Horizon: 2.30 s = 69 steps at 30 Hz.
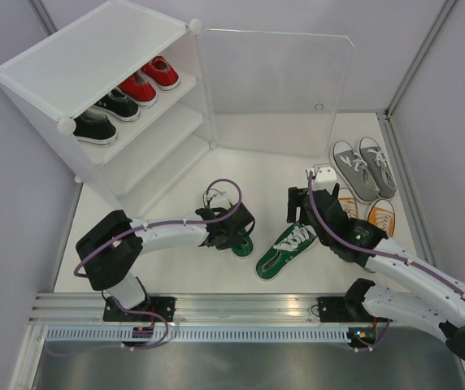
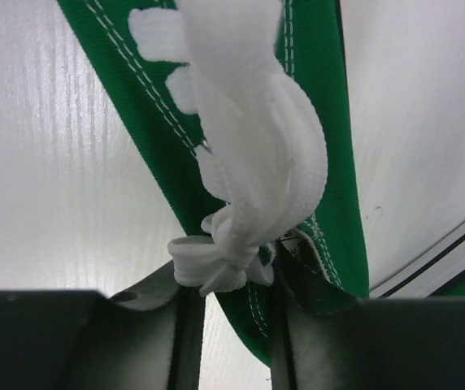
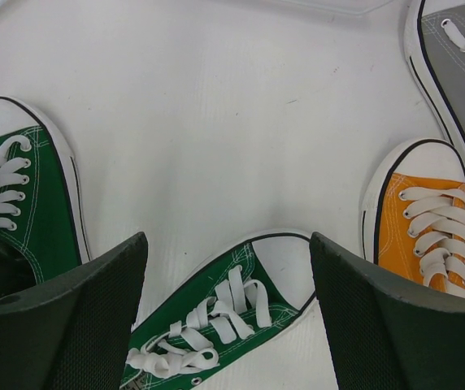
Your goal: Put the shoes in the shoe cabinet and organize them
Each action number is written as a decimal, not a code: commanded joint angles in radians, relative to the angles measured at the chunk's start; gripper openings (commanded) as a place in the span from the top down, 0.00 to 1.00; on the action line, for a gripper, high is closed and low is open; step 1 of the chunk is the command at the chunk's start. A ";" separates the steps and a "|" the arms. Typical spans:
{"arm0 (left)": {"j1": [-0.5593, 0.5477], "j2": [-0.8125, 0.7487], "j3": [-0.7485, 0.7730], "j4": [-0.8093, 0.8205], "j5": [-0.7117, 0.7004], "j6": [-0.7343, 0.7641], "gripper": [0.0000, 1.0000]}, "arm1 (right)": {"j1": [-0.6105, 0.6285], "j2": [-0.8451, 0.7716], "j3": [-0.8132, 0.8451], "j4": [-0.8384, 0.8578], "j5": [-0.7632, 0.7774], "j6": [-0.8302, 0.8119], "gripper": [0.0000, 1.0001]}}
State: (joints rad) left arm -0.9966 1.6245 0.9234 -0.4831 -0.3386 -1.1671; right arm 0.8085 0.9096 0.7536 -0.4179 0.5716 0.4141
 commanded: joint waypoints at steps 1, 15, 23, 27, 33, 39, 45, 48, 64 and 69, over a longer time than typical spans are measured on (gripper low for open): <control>-0.010 0.014 0.020 0.006 -0.039 -0.077 0.68 | -0.002 -0.015 -0.011 0.031 -0.004 -0.005 0.16; 0.098 -0.183 0.256 -0.276 -0.273 -0.016 0.98 | -0.002 -0.051 -0.019 0.041 -0.038 -0.012 0.16; 0.231 -0.196 0.434 -0.324 -0.284 0.072 0.98 | -0.002 -0.084 -0.019 0.041 -0.053 -0.014 0.16; 0.320 -0.158 0.500 -0.322 -0.258 0.108 0.98 | -0.003 -0.081 -0.022 0.051 -0.067 -0.015 0.16; 0.427 -0.042 0.661 -0.322 -0.300 0.184 0.98 | -0.003 -0.087 -0.031 0.051 -0.084 -0.014 0.16; 0.532 0.098 0.836 -0.325 -0.267 0.241 0.98 | -0.002 -0.086 -0.034 0.053 -0.084 -0.009 0.16; 0.613 0.198 0.951 -0.325 -0.232 0.271 0.98 | -0.003 -0.077 -0.043 0.057 -0.085 -0.008 0.16; 0.628 0.239 0.991 -0.325 -0.240 0.296 0.98 | -0.002 -0.074 -0.048 0.064 -0.090 -0.008 0.16; 0.651 0.336 1.088 -0.313 -0.364 0.328 0.70 | -0.002 -0.052 -0.057 0.067 -0.110 -0.005 0.16; 0.650 0.287 1.065 -0.308 -0.347 0.311 0.56 | -0.003 -0.054 -0.057 0.064 -0.119 -0.006 0.16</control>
State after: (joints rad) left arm -0.3710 1.9900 1.9606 -0.8730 -0.5941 -0.8604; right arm 0.8085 0.8570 0.7010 -0.3771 0.4648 0.4049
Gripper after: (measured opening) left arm 0.411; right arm 0.843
